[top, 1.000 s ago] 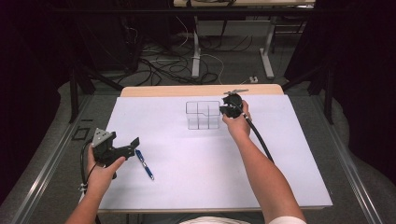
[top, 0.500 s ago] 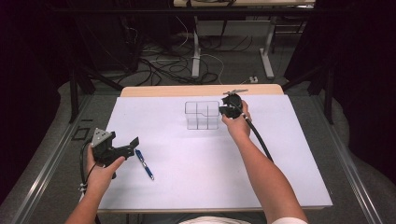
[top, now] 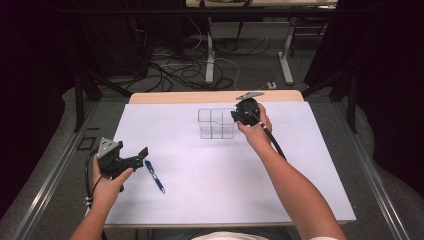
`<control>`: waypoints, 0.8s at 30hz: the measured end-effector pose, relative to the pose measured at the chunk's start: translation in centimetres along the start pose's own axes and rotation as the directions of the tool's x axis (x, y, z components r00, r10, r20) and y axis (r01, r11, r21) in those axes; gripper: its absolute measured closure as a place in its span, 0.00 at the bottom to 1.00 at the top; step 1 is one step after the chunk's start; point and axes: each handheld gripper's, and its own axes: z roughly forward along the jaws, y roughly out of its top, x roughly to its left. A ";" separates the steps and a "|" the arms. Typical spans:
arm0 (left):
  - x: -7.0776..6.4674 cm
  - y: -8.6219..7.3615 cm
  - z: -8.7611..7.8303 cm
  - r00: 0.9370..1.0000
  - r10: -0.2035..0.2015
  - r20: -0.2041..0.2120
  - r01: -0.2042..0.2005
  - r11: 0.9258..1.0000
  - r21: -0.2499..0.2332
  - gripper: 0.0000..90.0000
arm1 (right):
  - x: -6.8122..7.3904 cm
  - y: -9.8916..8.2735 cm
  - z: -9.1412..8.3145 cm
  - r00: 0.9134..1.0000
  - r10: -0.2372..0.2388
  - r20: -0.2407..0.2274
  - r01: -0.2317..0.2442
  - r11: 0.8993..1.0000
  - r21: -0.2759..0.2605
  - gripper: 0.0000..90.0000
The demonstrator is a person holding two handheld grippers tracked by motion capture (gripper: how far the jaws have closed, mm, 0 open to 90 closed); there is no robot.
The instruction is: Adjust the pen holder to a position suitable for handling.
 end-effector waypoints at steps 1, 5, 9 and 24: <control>0.0 0.0 0.0 1.000 0.000 0.000 0.000 1.000 0.000 0.00 | 0.2 0.2 -0.2 1.000 -0.028 0.004 0.028 1.000 -0.007 0.75; 0.1 -0.1 0.0 1.000 -0.002 -0.003 0.002 1.000 0.000 0.00 | 1.0 0.9 -0.8 0.995 -0.100 -0.026 0.100 0.995 -0.006 0.66; 0.1 0.0 -0.1 1.000 -0.006 -0.004 0.006 1.000 -0.002 0.00 | 1.9 1.5 -1.3 0.984 -0.171 -0.040 0.171 0.985 -0.002 0.59; 0.1 -0.1 -0.1 1.000 -0.003 -0.006 0.003 1.000 0.003 0.00 | 3.9 1.0 -3.0 0.931 -0.350 -0.103 0.352 0.936 0.001 0.39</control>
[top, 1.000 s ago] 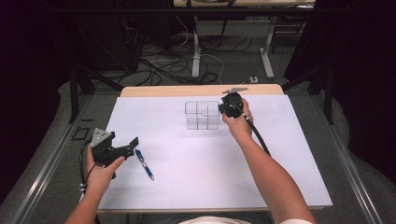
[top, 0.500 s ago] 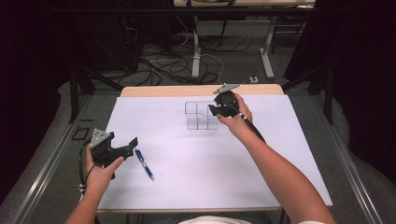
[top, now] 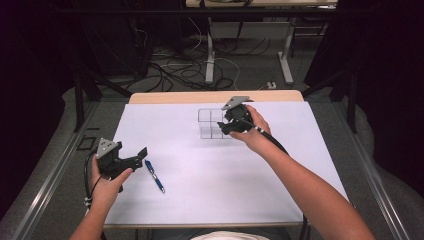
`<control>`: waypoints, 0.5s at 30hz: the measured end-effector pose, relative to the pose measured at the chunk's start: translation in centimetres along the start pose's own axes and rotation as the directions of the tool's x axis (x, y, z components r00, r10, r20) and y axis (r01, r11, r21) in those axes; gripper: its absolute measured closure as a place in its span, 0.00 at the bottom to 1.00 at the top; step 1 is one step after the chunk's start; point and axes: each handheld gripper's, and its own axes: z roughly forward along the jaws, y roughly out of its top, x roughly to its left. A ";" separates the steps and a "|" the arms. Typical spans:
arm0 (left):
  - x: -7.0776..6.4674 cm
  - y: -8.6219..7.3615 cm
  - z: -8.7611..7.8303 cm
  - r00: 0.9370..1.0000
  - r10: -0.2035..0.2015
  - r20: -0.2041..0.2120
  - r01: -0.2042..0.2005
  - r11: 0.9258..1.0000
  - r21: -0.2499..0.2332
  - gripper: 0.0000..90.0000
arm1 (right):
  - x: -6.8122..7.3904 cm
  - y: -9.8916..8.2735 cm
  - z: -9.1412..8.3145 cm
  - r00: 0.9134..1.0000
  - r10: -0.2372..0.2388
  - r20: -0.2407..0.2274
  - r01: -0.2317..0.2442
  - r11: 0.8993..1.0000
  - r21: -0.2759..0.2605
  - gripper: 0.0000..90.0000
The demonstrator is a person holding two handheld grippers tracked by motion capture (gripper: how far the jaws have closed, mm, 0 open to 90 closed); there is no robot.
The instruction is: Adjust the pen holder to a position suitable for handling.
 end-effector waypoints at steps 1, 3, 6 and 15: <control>0.0 0.0 0.0 1.000 0.002 0.000 -0.002 1.000 0.002 0.00 | 0.1 0.0 -0.1 1.000 -0.013 0.002 0.013 1.000 -0.002 0.38; 0.0 0.0 0.0 1.000 0.003 -0.001 -0.003 1.000 0.004 0.00 | 0.2 0.0 -0.2 0.999 -0.043 -0.002 0.043 0.999 -0.005 0.37; 0.0 0.0 0.1 1.000 0.001 -0.002 -0.001 1.000 0.002 0.00 | 0.2 0.1 0.1 0.991 -0.132 0.012 0.132 0.991 -0.017 0.29; 0.1 -0.1 0.1 1.000 0.004 0.000 -0.004 1.000 0.007 0.00 | 0.7 1.1 2.2 0.937 -0.344 -0.054 0.347 0.936 0.052 0.28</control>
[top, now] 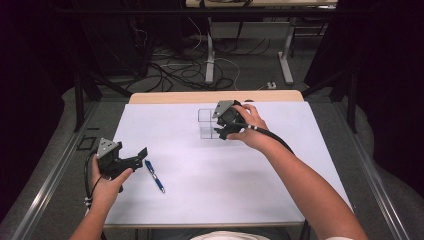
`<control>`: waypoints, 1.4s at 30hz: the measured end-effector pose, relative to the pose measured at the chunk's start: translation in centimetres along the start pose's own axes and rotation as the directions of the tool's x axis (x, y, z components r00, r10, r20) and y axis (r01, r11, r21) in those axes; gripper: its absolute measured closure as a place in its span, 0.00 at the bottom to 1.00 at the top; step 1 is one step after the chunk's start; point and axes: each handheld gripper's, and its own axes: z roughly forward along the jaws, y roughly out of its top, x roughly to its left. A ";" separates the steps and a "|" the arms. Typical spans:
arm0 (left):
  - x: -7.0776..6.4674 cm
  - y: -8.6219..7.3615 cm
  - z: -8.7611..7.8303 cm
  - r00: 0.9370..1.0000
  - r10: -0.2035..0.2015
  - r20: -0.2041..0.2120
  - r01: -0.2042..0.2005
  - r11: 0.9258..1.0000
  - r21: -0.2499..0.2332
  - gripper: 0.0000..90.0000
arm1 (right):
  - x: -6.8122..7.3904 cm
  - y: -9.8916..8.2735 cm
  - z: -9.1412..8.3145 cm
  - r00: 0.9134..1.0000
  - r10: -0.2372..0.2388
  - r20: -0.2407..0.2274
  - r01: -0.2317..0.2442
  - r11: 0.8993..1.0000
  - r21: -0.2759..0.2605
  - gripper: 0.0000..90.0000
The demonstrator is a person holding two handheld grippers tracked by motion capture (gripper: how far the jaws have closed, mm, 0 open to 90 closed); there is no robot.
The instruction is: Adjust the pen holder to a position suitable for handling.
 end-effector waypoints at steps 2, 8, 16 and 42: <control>0.0 0.0 0.0 1.000 -0.003 0.001 0.003 1.000 -0.001 0.00 | -0.1 0.2 0.6 0.999 -0.013 -0.035 0.013 1.000 -0.005 0.37; 0.0 0.0 0.1 1.000 -0.001 0.004 0.001 1.000 0.001 0.00 | 0.0 0.7 2.4 0.995 -0.077 -0.061 0.080 0.995 0.055 0.51; 0.1 -0.1 0.1 1.000 -0.004 0.003 0.004 1.000 0.002 0.00 | -0.2 0.7 4.2 0.985 -0.146 -0.088 0.155 0.982 0.107 0.63; 0.1 -0.1 0.2 1.000 -0.006 0.000 0.006 1.000 0.004 0.00 | 0.1 1.1 3.6 0.944 -0.213 -0.251 0.256 0.954 0.154 0.97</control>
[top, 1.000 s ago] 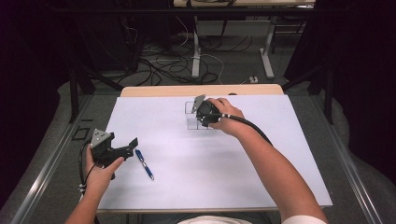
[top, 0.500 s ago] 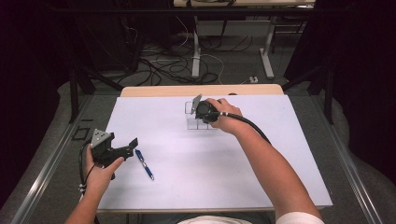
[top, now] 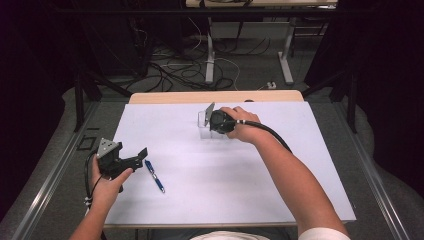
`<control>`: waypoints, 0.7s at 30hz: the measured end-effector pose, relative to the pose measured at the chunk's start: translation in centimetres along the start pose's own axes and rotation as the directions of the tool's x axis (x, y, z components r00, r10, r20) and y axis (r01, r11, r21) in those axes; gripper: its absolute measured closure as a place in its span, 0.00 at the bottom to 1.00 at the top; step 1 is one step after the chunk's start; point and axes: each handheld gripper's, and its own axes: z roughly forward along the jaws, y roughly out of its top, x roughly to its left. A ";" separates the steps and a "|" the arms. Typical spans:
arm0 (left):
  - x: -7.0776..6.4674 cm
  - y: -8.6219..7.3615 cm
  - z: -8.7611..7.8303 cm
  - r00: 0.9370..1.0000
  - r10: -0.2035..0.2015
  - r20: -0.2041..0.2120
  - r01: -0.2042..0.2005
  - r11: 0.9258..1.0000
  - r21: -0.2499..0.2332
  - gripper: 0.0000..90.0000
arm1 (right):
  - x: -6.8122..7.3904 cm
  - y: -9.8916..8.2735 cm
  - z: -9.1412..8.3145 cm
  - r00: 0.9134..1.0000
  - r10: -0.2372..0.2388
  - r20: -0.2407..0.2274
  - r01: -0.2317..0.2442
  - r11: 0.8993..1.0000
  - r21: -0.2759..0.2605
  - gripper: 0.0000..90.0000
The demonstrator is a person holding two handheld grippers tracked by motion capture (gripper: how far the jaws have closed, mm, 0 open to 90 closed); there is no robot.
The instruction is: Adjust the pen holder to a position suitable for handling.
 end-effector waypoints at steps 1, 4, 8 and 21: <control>0.0 0.0 0.0 1.000 0.001 -0.001 -0.001 1.000 0.001 0.00 | 0.2 0.1 0.0 1.000 -0.013 -0.008 0.013 1.000 0.007 0.97; 0.0 0.0 0.0 1.000 0.001 -0.001 -0.001 1.000 0.001 0.00 | 0.6 0.2 -0.1 1.000 -0.021 -0.018 0.021 1.000 0.017 0.99; 0.1 0.0 0.0 1.000 0.000 -0.002 0.000 1.000 0.000 0.00 | 1.0 0.3 -0.2 0.999 -0.037 -0.026 0.037 0.999 0.026 0.99; 0.0 0.1 -0.1 1.000 0.004 -0.006 -0.004 1.000 0.001 0.00 | 3.4 0.5 -2.1 0.991 -0.090 -0.100 0.093 0.995 0.028 0.99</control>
